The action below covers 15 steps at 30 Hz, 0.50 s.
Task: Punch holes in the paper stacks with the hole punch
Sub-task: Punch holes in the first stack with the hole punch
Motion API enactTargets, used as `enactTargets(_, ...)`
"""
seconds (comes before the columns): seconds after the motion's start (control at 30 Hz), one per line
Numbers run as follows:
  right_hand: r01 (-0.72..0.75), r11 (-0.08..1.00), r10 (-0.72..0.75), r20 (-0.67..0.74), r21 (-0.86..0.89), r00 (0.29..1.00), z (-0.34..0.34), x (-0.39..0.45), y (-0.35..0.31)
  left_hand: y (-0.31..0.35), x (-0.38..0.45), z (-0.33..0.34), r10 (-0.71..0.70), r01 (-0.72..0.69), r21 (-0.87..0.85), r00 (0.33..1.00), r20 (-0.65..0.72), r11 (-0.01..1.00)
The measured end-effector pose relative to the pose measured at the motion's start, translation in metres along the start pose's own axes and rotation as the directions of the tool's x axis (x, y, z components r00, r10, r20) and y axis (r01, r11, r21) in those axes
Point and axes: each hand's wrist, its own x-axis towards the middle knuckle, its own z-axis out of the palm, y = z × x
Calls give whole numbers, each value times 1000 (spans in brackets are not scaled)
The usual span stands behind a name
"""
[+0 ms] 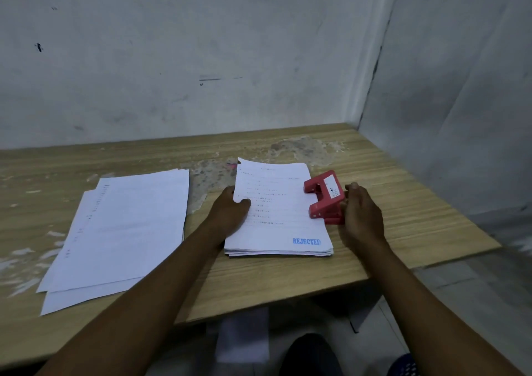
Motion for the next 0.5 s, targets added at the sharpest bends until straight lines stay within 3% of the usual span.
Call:
enactTargets(0.2, 3, 994, 1, 34, -111, 999, 0, 3, 3, 2, -3, -1, 2, -7, -119, 999, -47, 993)
enactTargets(0.33, 60, 974, -39, 99, -218, 994, -2, 0, 6, -2, -4, -2, -5, -2, -110, 998, -65, 994)
enactTargets(0.5, 96, 969, -70, 119, -229, 990, -3, 0, 4, -3, -2, -2, 3, -11, -109, 998, -67, 994)
